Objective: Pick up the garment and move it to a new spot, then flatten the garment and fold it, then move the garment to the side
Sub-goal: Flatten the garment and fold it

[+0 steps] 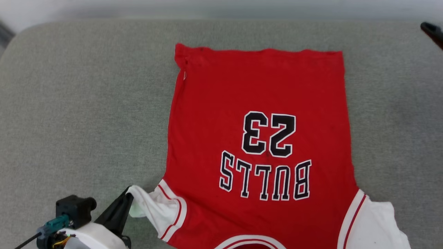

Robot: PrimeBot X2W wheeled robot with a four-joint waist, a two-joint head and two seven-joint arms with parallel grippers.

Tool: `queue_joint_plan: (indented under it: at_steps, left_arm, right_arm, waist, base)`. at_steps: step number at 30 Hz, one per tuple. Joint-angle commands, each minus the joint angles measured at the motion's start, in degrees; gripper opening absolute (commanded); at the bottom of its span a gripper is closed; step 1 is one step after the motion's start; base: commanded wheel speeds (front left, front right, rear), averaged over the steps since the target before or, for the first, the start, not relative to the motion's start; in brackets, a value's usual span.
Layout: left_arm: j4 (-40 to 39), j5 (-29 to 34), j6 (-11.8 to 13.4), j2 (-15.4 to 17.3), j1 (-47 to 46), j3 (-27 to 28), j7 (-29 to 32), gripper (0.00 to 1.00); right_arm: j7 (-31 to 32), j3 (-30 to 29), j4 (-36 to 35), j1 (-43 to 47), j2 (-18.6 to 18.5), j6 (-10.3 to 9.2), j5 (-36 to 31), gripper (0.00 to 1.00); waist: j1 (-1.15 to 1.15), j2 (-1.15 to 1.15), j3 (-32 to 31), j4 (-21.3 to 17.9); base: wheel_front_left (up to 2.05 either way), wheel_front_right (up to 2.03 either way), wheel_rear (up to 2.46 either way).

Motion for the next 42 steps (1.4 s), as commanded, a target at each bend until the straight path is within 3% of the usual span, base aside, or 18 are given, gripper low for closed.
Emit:
queue_joint_plan:
  at_steps: [1, 8, 13, 19, 28, 30, 31, 42]
  left_arm:
    - [0.1, 0.6, -0.3, -0.5, -1.3, -0.2, -0.1, 0.00]
    - [1.5, 3.8, -2.5, -3.6, -6.9, -0.9, 0.0, 0.00]
    - [1.6, 5.6, -3.2, -5.4, -9.7, 0.2, -0.1, 0.00]
    - [1.7, 7.8, -4.4, -7.9, -12.0, 0.4, -0.1, 0.00]
    - [3.6, 9.0, -5.8, -10.2, -11.8, 1.7, 0.1, 0.00]
    - [4.0, 9.3, -6.1, -10.5, -11.8, 1.9, 0.1, 0.00]
    - [4.2, 9.4, -6.2, -10.6, -11.7, 2.1, 0.1, 0.00]
    - [4.3, 8.9, -5.2, -9.7, -6.9, 4.2, 0.0, 0.00]
  right_arm:
    - [2.4, 0.2, 1.4, -2.0, 1.0, -0.04, -0.4, 1.00]
    - [25.0, 2.7, 10.3, -14.5, 4.0, -0.04, -2.9, 1.00]
    - [34.1, 2.6, 13.3, -20.2, 7.4, -0.04, -5.9, 1.00]
    - [38.6, 0.2, 17.5, -22.2, 10.2, -0.03, -10.4, 1.00]
    - [40.2, 2.2, 18.5, -11.3, 11.0, -0.02, -10.9, 1.00]
    - [40.0, 2.4, 17.9, -10.4, 10.4, -0.02, -10.6, 0.10]
    - [39.8, 2.3, 17.5, -10.5, 10.1, -0.01, -10.5, 0.00]
    - [31.4, 1.1, 13.7, -13.1, 9.3, -0.03, -7.9, 0.00]
  waist:
    - [-0.01, 0.00, 4.3, 3.3]
    - [-0.01, 0.00, 11.4, 7.6]
    - [-0.01, 0.00, 16.3, 9.7]
    - [-0.01, 0.00, 20.4, 12.5]
    - [-0.01, 0.00, 22.1, 13.2]
    - [-0.01, 0.00, 21.8, 13.0]
    - [-0.01, 0.00, 21.5, 12.8]
    - [-0.01, 0.00, 12.4, 8.7]
  base:
    - [0.00, 0.00, 0.00]
    - [0.00, 0.00, 0.00]
    - [0.00, 0.00, 0.00]
    - [0.00, 0.00, 0.00]
    - [0.00, 0.00, 0.00]
    - [0.00, 0.00, 0.00]
    - [0.00, 0.00, 0.00]
    - [0.00, 0.00, 0.00]
